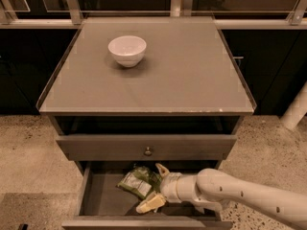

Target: Pick green jalapeno chip bag from middle drawer and place on counter

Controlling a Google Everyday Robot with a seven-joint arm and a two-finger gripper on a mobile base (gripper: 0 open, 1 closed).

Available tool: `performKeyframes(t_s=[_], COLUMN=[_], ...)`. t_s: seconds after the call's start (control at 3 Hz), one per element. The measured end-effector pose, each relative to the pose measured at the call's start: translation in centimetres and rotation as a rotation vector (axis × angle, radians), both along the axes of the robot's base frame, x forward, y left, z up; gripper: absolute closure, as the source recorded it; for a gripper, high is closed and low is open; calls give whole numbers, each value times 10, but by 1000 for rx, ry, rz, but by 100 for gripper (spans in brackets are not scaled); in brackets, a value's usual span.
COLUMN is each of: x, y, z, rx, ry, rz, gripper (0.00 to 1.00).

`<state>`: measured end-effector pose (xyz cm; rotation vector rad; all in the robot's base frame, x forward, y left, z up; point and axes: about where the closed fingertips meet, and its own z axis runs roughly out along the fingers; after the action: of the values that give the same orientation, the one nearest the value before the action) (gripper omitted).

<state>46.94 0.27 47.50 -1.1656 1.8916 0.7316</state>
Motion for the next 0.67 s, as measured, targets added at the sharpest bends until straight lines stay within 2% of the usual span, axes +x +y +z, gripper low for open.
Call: performKeyframes(t_s=[0.67], x=[24], y=[12], z=[-32], rx=[-8], ry=[-40], rz=[27], gripper=[0])
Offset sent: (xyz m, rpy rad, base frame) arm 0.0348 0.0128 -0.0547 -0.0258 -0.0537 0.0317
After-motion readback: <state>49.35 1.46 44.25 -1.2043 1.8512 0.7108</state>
